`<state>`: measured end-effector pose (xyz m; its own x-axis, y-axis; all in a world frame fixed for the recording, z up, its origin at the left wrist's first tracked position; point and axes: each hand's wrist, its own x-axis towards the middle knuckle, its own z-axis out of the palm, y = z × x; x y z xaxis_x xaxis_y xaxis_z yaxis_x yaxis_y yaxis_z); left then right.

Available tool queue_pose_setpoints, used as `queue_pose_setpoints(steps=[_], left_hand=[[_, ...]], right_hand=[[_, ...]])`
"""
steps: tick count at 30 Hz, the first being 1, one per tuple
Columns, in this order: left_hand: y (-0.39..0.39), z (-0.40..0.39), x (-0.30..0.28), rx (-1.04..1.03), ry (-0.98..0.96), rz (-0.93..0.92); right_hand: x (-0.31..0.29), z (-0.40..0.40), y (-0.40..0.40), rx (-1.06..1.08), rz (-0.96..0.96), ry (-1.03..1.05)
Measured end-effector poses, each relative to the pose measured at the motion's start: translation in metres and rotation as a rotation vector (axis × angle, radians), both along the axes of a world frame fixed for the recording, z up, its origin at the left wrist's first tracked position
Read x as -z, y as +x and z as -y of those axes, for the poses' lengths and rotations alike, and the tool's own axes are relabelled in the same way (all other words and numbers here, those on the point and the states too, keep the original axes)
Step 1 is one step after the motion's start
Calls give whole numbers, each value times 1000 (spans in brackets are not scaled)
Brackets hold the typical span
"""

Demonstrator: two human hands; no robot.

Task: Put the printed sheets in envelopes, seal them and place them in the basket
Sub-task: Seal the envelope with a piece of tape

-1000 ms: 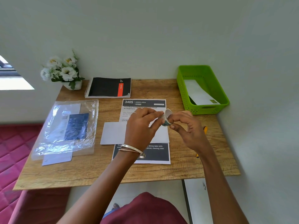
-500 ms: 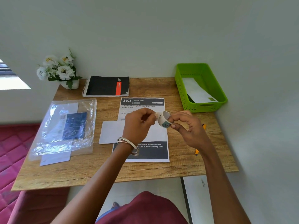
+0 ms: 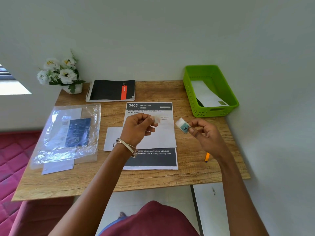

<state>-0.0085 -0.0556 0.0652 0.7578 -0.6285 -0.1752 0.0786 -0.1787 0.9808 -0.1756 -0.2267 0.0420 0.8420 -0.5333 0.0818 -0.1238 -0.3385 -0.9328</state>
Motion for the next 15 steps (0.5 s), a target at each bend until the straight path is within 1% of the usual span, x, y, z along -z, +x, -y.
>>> queue_pose_setpoints(steps=[2, 4, 6, 7, 10, 15], left_hand=[[2, -1, 4, -7, 44, 88], [1, -1, 8, -17, 82, 178], [-1, -2, 11, -42, 97, 212], [-1, -2, 13, -57, 96, 206], [-2, -4, 15, -90, 102, 203], [1, -9, 19, -122, 118, 218]], right_hand=[[10, 4, 1, 97, -129, -88], [23, 5, 5, 217, -334, -274], [32, 1, 9, 308, -528, -435], [36, -1, 10, 335, -578, -493], [46, -6, 10, 370, -641, -635], [54, -11, 7, 355, -671, -726]])
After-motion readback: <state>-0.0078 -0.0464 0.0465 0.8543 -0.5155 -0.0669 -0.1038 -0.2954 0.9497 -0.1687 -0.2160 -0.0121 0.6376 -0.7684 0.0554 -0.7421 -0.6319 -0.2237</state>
